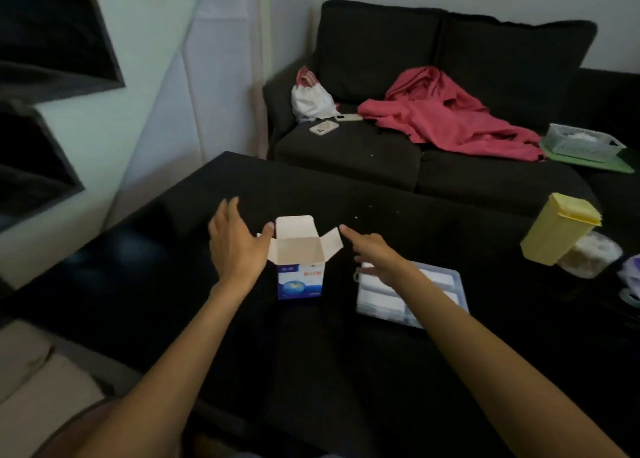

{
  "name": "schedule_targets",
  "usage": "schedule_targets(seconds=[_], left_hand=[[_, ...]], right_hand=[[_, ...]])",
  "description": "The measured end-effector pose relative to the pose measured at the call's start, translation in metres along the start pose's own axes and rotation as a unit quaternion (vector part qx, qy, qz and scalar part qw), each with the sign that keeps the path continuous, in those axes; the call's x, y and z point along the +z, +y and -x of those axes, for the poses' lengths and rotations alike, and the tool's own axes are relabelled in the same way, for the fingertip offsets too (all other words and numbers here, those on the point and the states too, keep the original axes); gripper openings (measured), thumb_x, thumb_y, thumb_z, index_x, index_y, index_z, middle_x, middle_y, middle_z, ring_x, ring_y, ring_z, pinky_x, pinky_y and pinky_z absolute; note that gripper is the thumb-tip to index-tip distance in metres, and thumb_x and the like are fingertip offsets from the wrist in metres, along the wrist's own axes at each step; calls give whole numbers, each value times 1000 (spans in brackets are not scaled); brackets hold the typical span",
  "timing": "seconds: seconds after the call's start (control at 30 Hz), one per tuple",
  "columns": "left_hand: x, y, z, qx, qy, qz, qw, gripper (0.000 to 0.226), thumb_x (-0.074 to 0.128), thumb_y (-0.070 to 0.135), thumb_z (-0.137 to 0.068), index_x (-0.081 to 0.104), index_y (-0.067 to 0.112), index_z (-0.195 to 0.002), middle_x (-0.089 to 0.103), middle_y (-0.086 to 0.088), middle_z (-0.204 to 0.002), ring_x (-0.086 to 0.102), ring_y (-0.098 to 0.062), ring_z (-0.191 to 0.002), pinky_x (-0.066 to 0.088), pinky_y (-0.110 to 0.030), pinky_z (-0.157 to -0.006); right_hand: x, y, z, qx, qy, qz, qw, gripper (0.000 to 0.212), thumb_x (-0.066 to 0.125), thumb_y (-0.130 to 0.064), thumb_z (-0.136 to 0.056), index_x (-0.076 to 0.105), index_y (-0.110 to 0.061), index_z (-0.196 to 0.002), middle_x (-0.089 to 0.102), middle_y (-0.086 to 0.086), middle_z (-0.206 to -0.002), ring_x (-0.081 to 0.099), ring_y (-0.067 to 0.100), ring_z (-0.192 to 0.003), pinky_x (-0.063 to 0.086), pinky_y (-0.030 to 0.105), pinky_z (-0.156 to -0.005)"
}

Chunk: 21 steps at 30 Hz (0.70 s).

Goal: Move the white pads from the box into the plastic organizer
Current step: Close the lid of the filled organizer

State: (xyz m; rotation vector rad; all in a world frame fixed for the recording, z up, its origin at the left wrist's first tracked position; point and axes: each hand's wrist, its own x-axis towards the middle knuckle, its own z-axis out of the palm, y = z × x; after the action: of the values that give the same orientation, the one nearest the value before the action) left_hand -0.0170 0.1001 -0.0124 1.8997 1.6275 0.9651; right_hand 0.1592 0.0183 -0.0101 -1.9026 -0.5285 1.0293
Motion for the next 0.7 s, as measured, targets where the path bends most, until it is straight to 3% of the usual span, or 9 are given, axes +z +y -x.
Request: schedule_targets(seconds=[0.07,0.13,0.2,0.27,0.4,0.57,0.7], left_hand=[[9,-13,-5,-166,-71,95,979,79,64,39,-86,23,12,-148,30,-12,-151,32,-30,-137,31,-45,-109],[19,-29,-3,-223,-145,181,947,58,60,42,-87,46,9,-134,53,-12,-133,51,-29,-120,42,-46,-102],[20,-38,3,-214,-161,201,942,29,56,29,-91,59,14,-116,63,-7,-115,60,-24,-105,48,-45,-94],[12,-41,10,-186,-166,201,947,18,52,19,-93,60,18,-109,64,-7,-112,62,-22,-100,52,-44,-90],[-33,-52,25,-145,-170,207,952,27,51,16,-94,56,14,-121,64,-5,-113,62,-19,-102,54,-36,-83],[-129,-103,56,-136,-130,218,958,19,54,7,-92,58,11,-110,66,-11,-111,64,-22,-92,52,-29,-71],[-203,-150,103,-149,-104,197,963,25,54,1,-92,57,2,-117,64,-13,-103,62,-21,-80,52,-19,-57]], right_hand=[[22,0,-5,15,-11,-8,1000,62,56,-41,-89,35,-8,-138,43,13,-139,46,30,-124,44,43,-99],[37,4,-8,-8,-2,-26,1000,43,56,-28,-91,47,-8,-128,52,13,-130,53,27,-116,48,39,-93],[45,7,-6,-35,6,-23,999,29,53,-19,-93,53,-8,-121,57,13,-124,57,25,-111,51,35,-85],[50,8,1,-55,8,-17,998,27,52,-17,-94,54,-9,-119,58,13,-122,58,25,-110,53,34,-81],[63,5,30,-87,-21,-2,996,29,52,-18,-94,53,-11,-122,57,11,-123,57,24,-110,53,33,-82],[118,4,95,-139,-124,36,982,20,53,-19,-93,58,-12,-111,61,8,-113,60,19,-104,54,33,-84],[174,24,142,-176,-205,126,955,20,56,-21,-92,60,-12,-110,67,5,-102,65,14,-90,55,25,-71]])
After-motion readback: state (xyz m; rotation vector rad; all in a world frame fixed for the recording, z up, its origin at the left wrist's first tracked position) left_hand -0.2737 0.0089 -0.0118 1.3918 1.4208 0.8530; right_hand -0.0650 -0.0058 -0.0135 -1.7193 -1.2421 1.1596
